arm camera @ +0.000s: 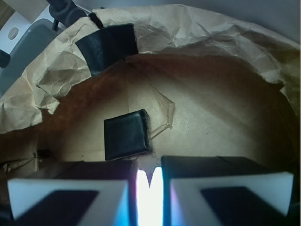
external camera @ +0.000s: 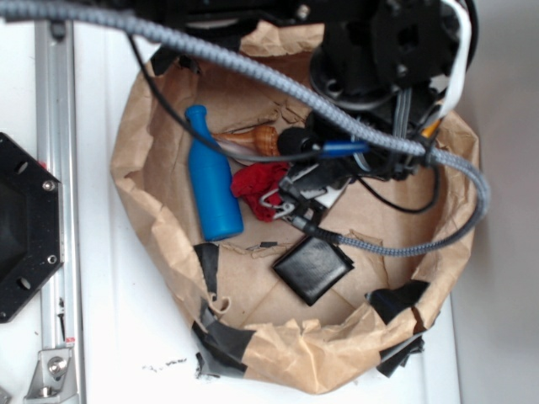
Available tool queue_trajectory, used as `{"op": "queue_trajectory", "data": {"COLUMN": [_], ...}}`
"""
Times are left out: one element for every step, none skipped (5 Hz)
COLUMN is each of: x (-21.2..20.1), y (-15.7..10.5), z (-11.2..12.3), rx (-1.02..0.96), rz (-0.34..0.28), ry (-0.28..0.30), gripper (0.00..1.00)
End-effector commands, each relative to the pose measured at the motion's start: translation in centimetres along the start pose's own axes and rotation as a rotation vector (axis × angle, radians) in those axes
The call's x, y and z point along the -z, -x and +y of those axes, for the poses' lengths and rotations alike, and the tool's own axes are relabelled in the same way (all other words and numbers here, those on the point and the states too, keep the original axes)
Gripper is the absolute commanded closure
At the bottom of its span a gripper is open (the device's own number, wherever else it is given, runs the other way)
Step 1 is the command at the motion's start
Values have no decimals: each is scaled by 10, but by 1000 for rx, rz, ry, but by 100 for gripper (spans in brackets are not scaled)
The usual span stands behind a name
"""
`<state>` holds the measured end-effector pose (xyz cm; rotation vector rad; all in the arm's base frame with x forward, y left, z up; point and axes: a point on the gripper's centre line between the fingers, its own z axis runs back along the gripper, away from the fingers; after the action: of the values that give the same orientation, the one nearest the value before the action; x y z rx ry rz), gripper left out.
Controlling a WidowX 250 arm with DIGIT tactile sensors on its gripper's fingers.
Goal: Grab the red paper.
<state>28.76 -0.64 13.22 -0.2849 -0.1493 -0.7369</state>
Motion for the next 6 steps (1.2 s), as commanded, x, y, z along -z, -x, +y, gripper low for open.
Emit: {"op": "queue_trajectory", "data": {"x": [13, 31, 42, 63, 94, 105], "y": [52, 54, 40, 31, 25, 30], "z": [-7, -7, 3, 11, 10, 1], "rx": [-3, 34, 48, 67, 137, 175], "rz": [37, 61, -73, -77, 19, 87], "ry": [-37, -67, -107, -88, -117, -45], "gripper": [0, 0, 0, 0, 0, 0]}}
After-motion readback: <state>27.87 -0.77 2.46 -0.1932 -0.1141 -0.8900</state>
